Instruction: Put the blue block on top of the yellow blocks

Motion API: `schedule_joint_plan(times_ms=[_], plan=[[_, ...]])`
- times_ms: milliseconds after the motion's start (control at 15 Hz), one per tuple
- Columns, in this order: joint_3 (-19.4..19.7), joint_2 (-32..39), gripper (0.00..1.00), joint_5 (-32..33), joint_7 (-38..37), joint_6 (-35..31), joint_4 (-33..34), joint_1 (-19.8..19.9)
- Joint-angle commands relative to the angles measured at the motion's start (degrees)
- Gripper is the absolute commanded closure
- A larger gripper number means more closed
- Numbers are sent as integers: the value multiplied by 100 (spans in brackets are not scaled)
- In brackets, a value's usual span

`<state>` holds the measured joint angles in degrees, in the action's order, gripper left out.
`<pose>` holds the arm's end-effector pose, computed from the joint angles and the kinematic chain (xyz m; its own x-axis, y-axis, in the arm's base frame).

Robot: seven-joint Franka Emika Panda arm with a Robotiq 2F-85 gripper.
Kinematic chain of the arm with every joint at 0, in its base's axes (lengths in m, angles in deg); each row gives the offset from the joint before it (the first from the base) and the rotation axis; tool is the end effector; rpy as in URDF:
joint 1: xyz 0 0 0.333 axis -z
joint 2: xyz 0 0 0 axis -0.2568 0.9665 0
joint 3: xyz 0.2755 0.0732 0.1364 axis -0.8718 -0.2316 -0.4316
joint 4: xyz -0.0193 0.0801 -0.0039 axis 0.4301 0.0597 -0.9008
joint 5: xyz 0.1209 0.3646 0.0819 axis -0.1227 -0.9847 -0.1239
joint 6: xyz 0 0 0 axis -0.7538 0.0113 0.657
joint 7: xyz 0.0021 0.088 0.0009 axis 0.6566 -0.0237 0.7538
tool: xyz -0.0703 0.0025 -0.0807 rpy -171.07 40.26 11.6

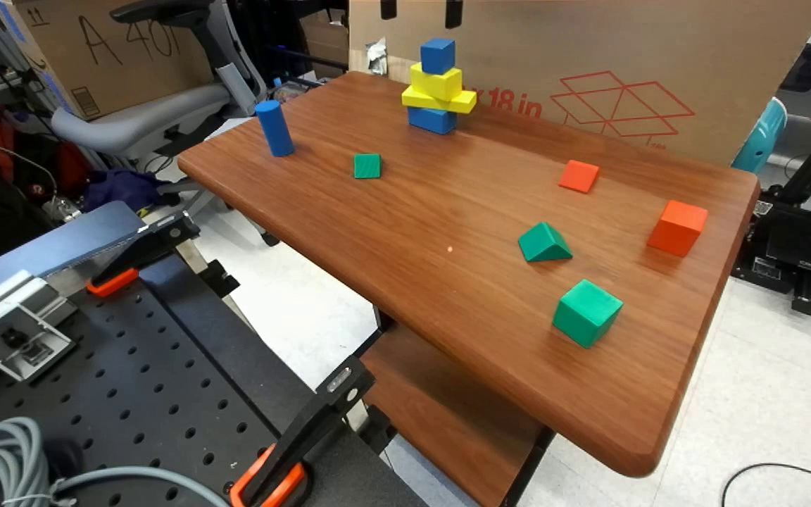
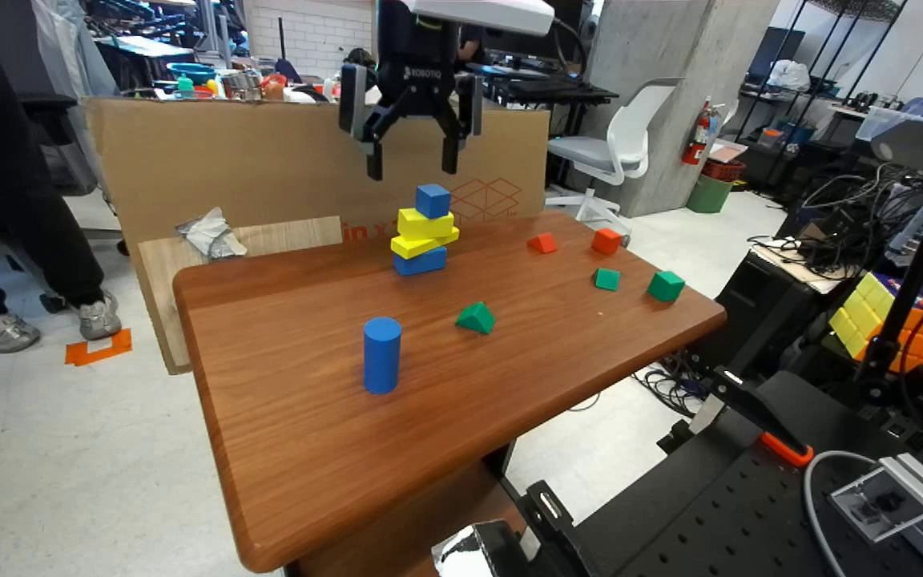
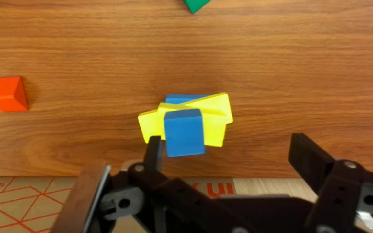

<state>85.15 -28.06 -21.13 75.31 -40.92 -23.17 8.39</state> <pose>0.6840 0.0950 0.2620 0.9945 0.0733 -0.0749 0.0753 -0.9969 0.0246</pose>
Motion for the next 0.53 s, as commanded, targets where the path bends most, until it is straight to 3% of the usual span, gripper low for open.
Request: schedule_joint_plan(times_ms=[0, 200, 267, 467], plan=[[5, -1271, 0, 257, -199, 31, -1219, -269], [-29, -2006, 0, 358, -503, 9, -1898, -374], [-69, -1358, 0, 274, -345, 17, -1202, -301], [-100, -1872, 0, 284, -419, 16, -1712, -310]])
